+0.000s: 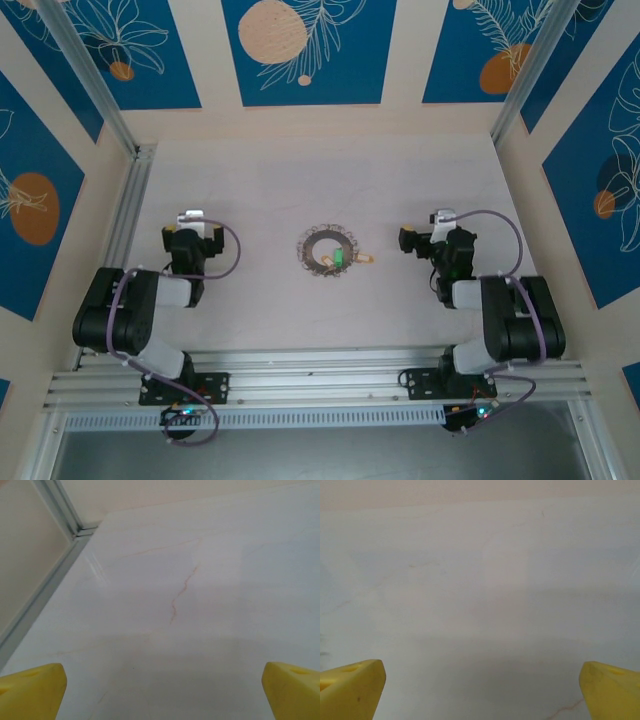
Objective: Put the keys on the keyring
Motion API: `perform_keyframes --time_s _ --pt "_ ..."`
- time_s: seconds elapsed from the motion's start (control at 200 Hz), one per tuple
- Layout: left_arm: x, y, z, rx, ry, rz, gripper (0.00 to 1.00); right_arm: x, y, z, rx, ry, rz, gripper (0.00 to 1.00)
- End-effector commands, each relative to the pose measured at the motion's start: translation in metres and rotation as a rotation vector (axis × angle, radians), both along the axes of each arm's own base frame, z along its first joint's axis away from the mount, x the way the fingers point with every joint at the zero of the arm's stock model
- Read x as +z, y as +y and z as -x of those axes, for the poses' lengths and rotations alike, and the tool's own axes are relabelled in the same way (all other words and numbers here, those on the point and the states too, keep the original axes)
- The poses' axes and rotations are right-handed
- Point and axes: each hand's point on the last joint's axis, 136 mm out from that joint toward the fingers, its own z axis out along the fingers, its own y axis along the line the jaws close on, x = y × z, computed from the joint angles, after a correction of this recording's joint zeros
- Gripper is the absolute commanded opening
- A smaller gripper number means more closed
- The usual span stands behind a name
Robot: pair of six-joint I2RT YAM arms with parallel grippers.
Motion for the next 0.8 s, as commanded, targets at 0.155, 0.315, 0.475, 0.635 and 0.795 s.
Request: perform_keyframes --time_s 0.155,0.315,0.475,0.635,0.795 --pt "0.002 -0.012 -0.001 -0.057 -0.035 0.055 1.00 0.008 0.011 -0.019 0.046 0.009 -0.025 0.99" --pt "0.002 -0.015 -0.001 -0.071 -0.032 0.052 1.00 0.008 0.011 -0.020 0.045 0.009 -0.026 0.99" --pt "0.002 -0.014 -0.001 -0.070 -0.031 0.051 1.00 0.009 0.011 -0.020 0.045 0.007 -0.024 0.99" --pt "0.001 -0.016 -0.002 -0.078 -0.025 0.052 1.00 0.009 0.011 -0.020 0.044 0.008 -0.024 0.99" --pt "0.002 -0.015 -0.002 -0.079 -0.028 0.051 1.00 0.009 0.011 -0.019 0.043 0.007 -0.023 0.99"
